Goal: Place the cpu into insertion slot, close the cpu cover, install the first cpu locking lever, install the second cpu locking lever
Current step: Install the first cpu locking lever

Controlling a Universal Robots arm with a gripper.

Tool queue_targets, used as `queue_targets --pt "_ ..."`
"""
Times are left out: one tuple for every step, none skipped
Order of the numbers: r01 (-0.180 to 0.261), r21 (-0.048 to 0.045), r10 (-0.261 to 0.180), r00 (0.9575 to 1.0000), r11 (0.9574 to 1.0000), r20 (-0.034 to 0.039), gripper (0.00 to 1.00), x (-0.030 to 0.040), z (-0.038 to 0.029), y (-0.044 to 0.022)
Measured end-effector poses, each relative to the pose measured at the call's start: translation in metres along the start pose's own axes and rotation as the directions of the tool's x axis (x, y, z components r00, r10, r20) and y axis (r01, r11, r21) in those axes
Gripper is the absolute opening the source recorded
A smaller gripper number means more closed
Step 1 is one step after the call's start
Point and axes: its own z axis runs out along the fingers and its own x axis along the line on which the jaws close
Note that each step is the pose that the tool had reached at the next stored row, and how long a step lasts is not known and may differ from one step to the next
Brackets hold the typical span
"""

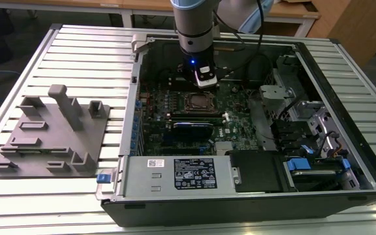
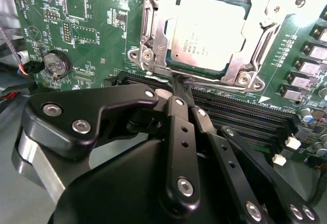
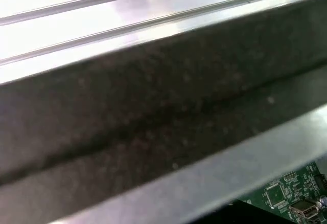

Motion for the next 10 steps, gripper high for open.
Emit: queue_targets --pt "0.0 0.0005 0.0 1.0 1.0 -0.0001 0.1 -0.0001 -0.0005 0.0001" --pt "0.0 0.0005 0.0 1.0 1.0 0.0 0.1 -0.0002 -0.0013 0.0002" --pt "-0.001 0.0007 0.001 1.0 1.0 0.0002 0.1 -0.0003 -0.0023 0.0004" --pt "-0.001 0.0003 0.001 1.0 1.0 0.0003 0.1 -0.0005 -0.0033 0.0006" --pt "-0.001 0.0003 0.001 1.0 1.0 0.0003 0.1 -0.0007 -0.0047 0.0009" --pt "-0.002 0.0003 0.002 1.0 1.0 0.0003 0.1 -0.0009 -0.006 0.0011" --pt "-0.002 0.0004 0.002 1.0 1.0 0.0004 0.1 -0.0011 -0.0073 0.0014" --pt "-0.002 0.0004 0.002 1.0 1.0 0.0005 0.1 -0.0012 -0.0081 0.0015" --pt "-0.003 0.0005 0.003 1.0 1.0 0.0006 0.1 -0.0013 -0.0085 0.0016" --pt "-0.003 0.0006 0.003 1.0 1.0 0.0007 0.1 -0.0013 -0.0088 0.0017"
